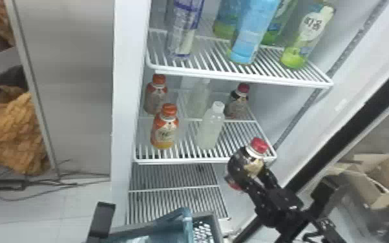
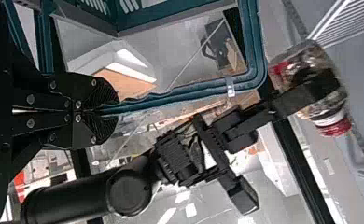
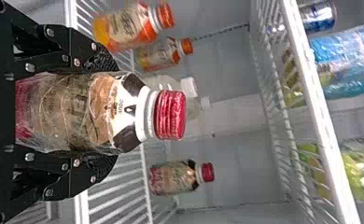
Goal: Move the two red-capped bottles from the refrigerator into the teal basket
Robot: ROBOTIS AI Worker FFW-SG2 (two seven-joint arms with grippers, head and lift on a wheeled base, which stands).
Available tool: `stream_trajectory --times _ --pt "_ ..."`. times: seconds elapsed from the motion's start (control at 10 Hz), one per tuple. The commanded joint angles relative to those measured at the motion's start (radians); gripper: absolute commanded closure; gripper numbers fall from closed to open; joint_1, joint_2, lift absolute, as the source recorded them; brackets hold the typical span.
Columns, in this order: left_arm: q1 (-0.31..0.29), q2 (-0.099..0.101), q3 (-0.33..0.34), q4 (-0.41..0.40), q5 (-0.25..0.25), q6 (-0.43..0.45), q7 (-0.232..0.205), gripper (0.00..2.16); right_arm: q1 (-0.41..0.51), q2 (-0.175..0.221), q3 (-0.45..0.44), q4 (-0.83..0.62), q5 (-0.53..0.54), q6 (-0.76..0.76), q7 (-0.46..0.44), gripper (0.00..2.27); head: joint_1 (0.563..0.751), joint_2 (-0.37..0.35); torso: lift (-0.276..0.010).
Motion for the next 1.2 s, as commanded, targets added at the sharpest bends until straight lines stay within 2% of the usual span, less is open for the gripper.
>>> stream_trajectory --times 0.0,0.2,0.6,1.1 --pt "0.0 0.0 -0.002 0.003 0.003 -0.004 0.0 1.13 0.067 0.009 -0.002 -0.079 0.028 0.053 0.014 0.66 0.695 -0.35 -0.228" --pt "0.0 0.0 0.0 0.003 0.005 -0.004 0.0 1.13 0.106 0.019 -0.021 -0.111 0.032 0.075 0.031 0.66 0.695 -0.35 -0.228" --pt "0.0 0.003 0.004 0.003 0.003 0.003 0.002 1.13 0.17 0.016 -0.039 -0.217 0.068 0.272 0.097 0.66 0.695 -0.35 -0.228" --pt "0.0 0.004 0.004 0.003 0.001 0.011 0.003 1.13 0.153 -0.011 0.002 -0.221 0.066 0.394 0.157 0.66 0.695 -0.35 -0.228"
